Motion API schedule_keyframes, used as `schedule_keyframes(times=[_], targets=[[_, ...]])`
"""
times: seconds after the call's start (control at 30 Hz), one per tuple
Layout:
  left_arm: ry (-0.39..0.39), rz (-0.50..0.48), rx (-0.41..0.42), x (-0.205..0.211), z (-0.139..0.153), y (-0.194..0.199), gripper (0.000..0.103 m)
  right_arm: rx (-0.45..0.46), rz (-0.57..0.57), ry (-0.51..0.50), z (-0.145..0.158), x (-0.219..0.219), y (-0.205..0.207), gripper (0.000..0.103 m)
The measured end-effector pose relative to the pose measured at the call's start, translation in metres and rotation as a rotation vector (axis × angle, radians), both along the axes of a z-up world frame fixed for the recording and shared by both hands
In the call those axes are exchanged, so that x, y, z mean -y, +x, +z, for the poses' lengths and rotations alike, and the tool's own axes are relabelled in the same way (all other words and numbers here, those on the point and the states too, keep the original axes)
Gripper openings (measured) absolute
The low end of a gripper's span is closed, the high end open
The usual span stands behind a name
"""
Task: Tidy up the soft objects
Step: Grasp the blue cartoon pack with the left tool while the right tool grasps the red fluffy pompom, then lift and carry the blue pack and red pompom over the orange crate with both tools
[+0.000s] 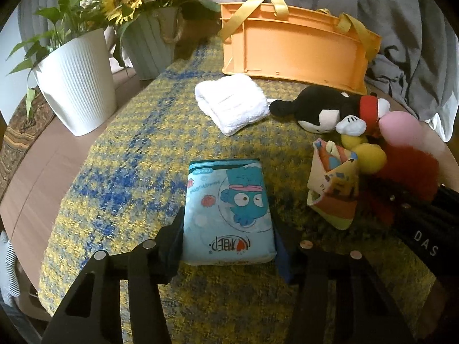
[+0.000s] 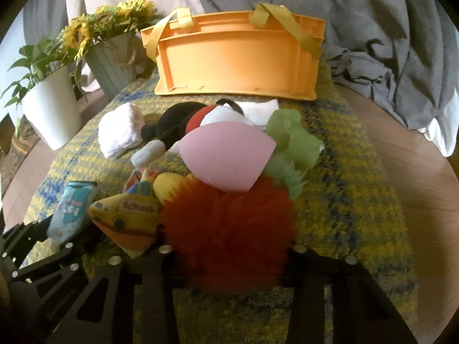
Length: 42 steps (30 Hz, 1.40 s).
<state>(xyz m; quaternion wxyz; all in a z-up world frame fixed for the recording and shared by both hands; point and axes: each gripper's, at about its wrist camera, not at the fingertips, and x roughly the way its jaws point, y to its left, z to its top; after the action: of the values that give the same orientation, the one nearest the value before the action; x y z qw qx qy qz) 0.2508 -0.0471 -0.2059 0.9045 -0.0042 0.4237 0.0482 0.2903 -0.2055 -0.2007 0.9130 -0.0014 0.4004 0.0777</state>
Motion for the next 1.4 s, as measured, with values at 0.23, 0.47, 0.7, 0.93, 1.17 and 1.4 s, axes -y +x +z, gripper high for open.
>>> schedule_keyframes(times=[0.23,0.47,0.7,0.93,1.17,1.4], targets=[[0.006,-0.048,0.024,0.0,0.014,-0.009,0.052,0.011,-0.007,-0.005,0.011,0.001,-0.015,0.037],[0.005,-0.143,0.095,0.008,0.044,-0.018,0.052,0.005,-0.034,0.031,0.034,0.006,-0.039,0.037],[-0.029,-0.213,0.177,0.007,0.078,-0.019,0.052,0.038,-0.058,0.037,0.063,0.005,-0.056,0.037],[-0.053,-0.249,0.276,0.003,0.112,-0.02,0.052,0.142,-0.079,0.027,0.099,0.001,-0.063,0.037],[-0.058,-0.257,0.372,-0.002,0.145,-0.014,0.052,0.244,-0.091,0.034,0.132,-0.002,-0.058,0.037],[-0.029,-0.266,0.457,-0.002,0.171,0.001,0.052,0.325,-0.078,0.047,0.155,-0.005,-0.045,0.037]])
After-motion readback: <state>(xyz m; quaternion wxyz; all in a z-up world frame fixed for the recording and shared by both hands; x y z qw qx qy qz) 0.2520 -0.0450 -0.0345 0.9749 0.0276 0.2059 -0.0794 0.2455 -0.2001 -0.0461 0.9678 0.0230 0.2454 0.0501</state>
